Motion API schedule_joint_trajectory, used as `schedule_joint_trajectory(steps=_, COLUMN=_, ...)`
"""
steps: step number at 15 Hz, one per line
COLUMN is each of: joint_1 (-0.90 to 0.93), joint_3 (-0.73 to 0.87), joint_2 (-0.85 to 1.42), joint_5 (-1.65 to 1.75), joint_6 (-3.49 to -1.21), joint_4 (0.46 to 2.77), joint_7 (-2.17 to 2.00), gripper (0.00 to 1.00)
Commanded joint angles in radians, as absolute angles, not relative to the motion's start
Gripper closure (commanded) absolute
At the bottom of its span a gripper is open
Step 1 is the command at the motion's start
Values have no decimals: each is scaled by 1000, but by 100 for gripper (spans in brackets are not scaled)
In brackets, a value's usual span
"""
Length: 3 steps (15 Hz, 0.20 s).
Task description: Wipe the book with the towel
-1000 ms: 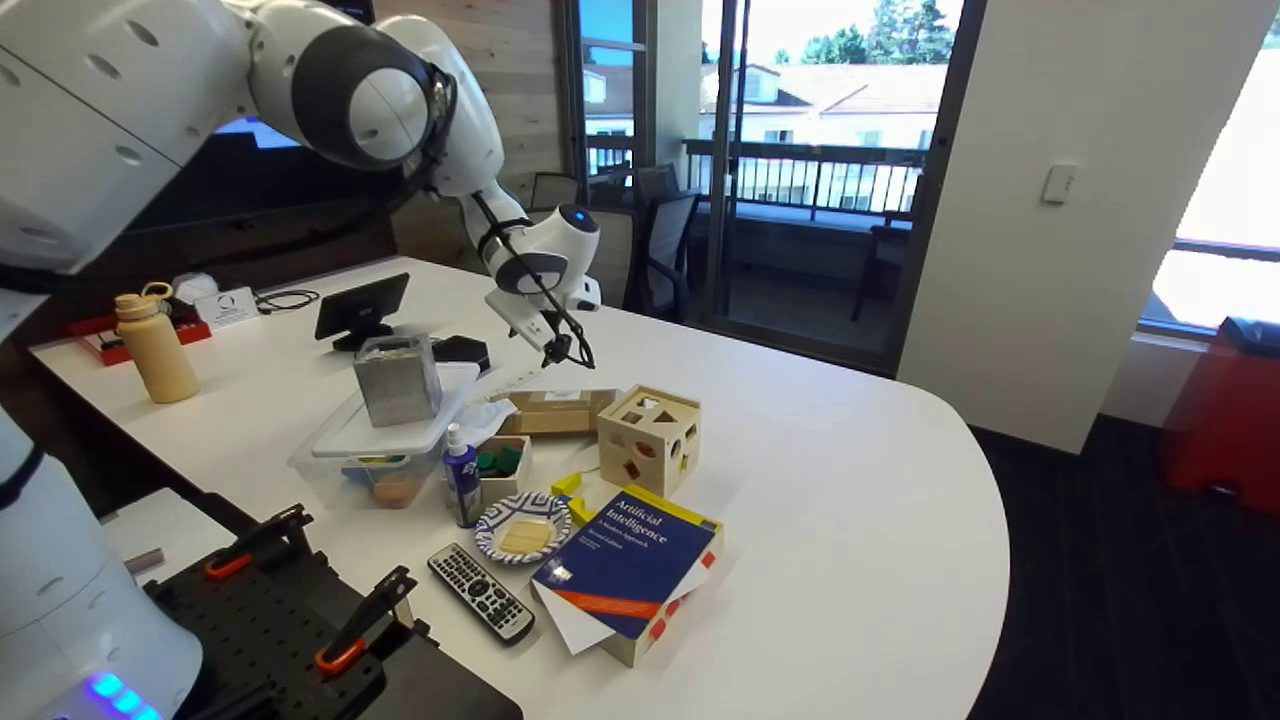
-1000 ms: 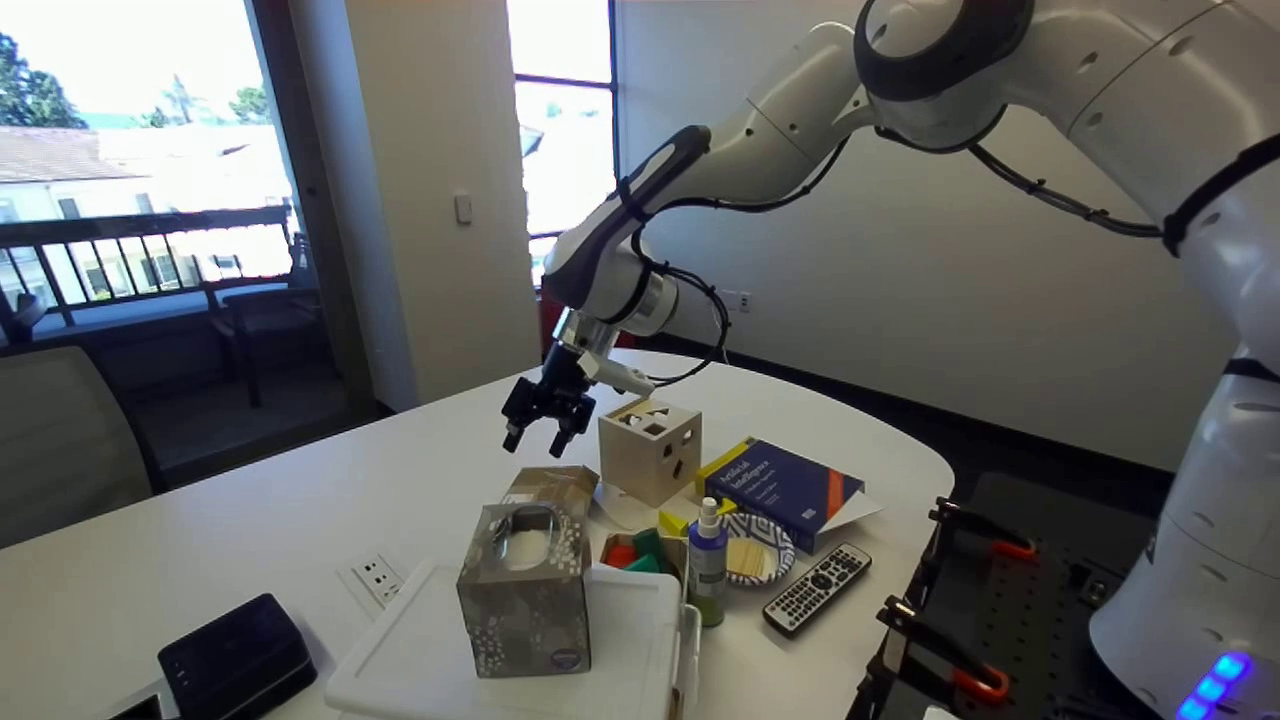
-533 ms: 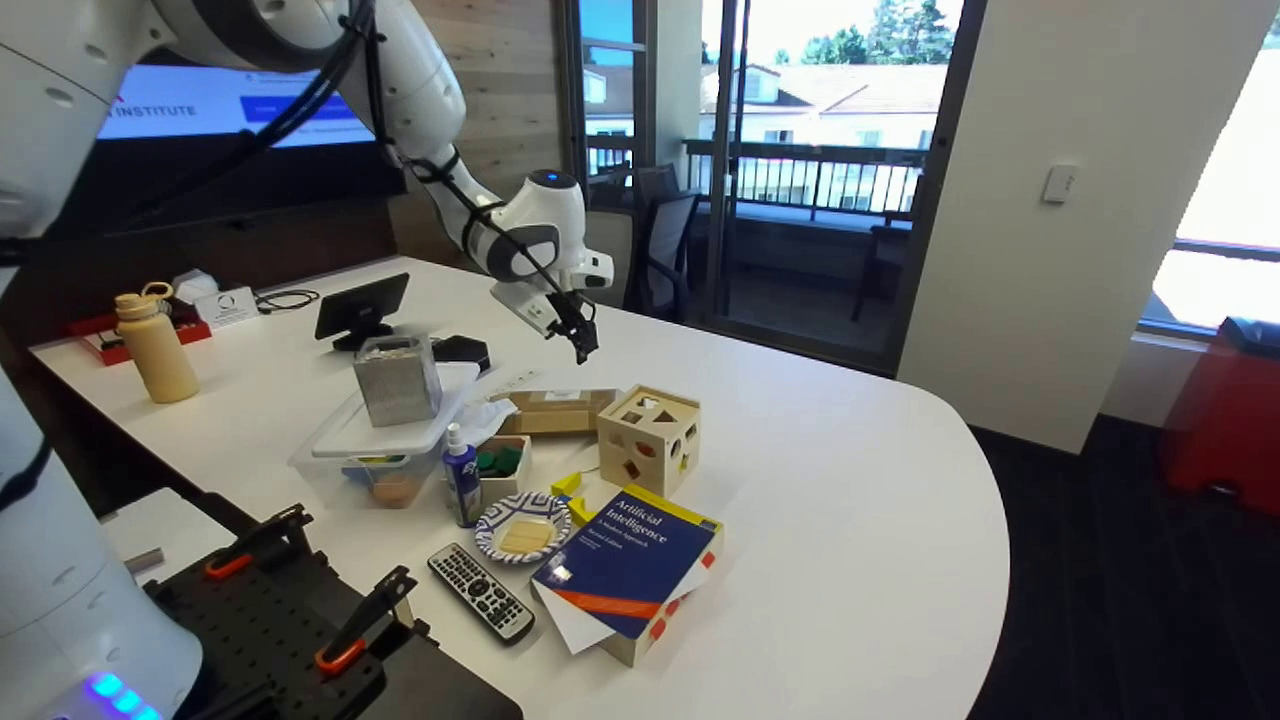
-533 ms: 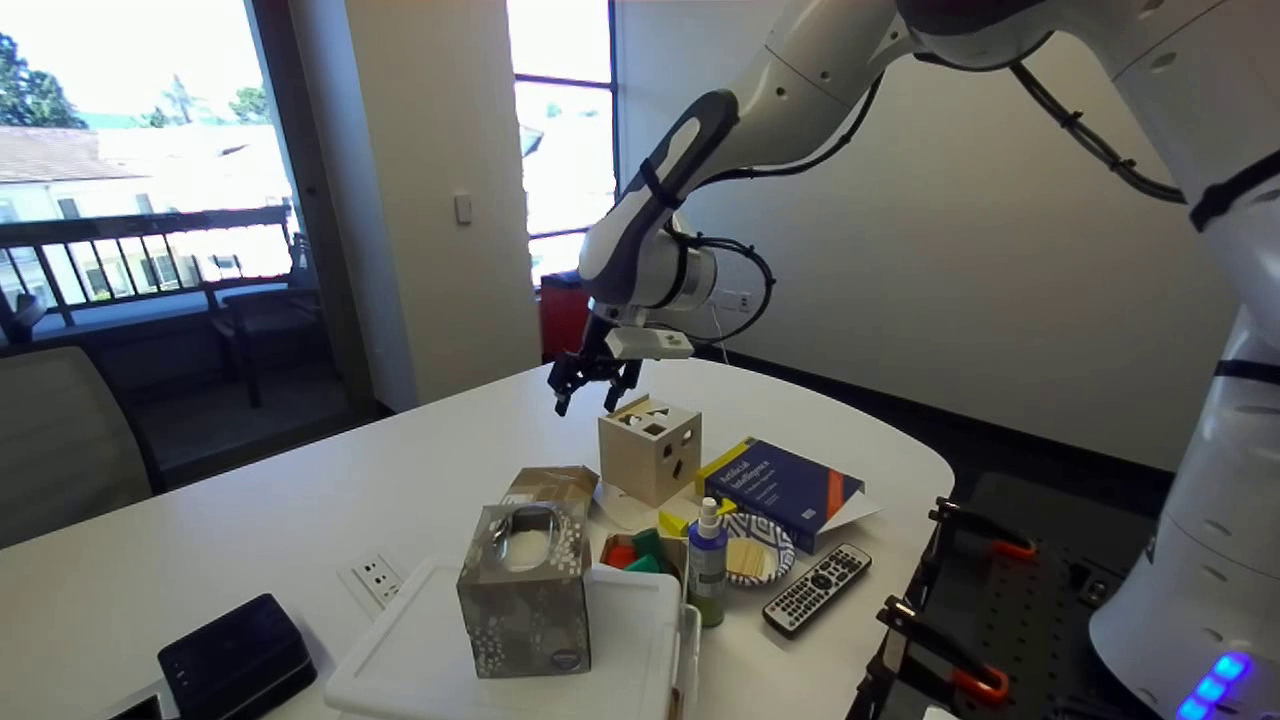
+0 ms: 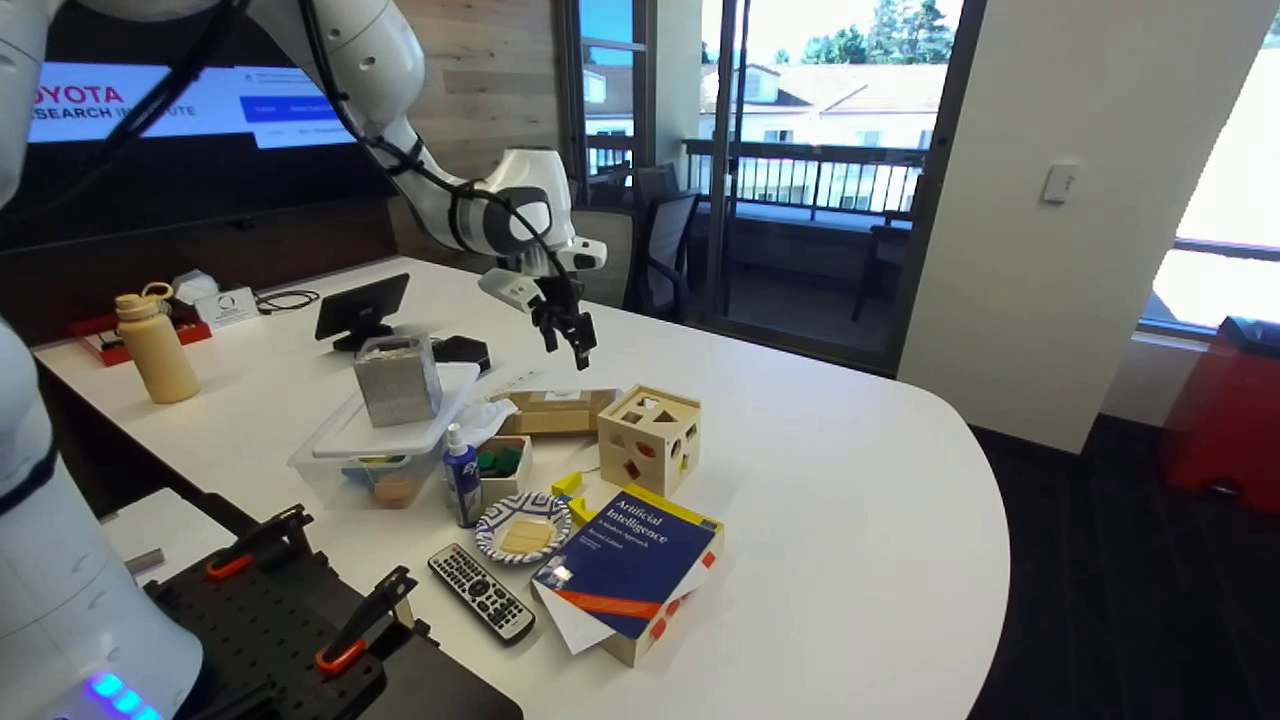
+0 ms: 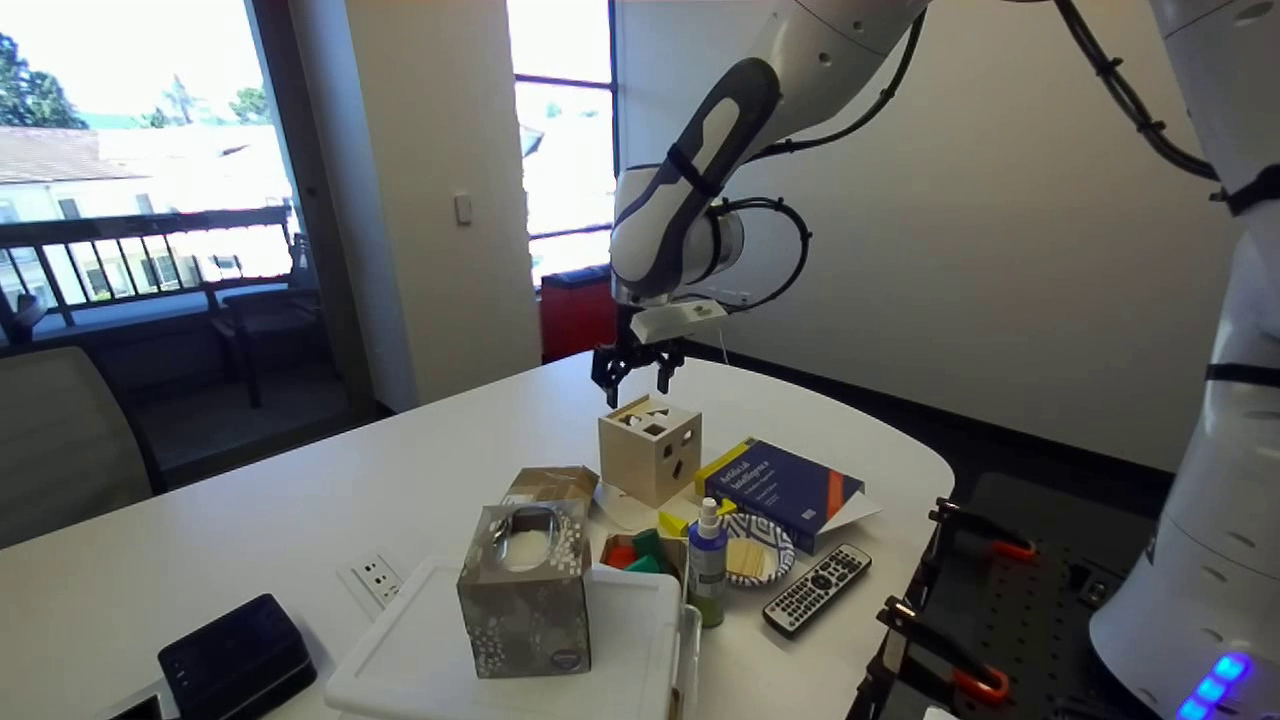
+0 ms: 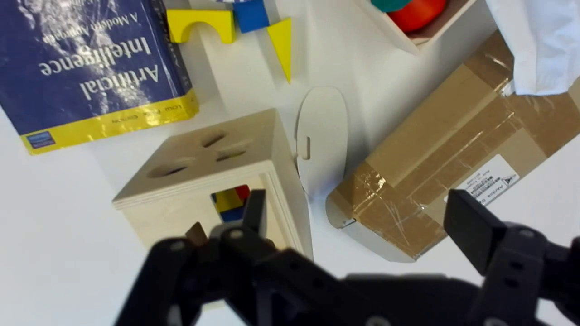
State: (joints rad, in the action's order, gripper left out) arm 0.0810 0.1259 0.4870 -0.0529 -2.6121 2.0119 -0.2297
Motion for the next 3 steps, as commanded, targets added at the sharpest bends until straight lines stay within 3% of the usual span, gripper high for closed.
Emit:
schedule_joint_trajectory(steps=1, joint_1=72, joint_3=119, joint_2=418, joint_5=-26, joint_6=-2513, joint_4=2048, joint_7=-248, gripper=0)
schedule_joint_trajectory(steps=3, joint_1=63, joint_3=112, joint_2=409, joint_5=-29, joint_6=-2481, joint_4=2046, joint_7=-242, gripper=0)
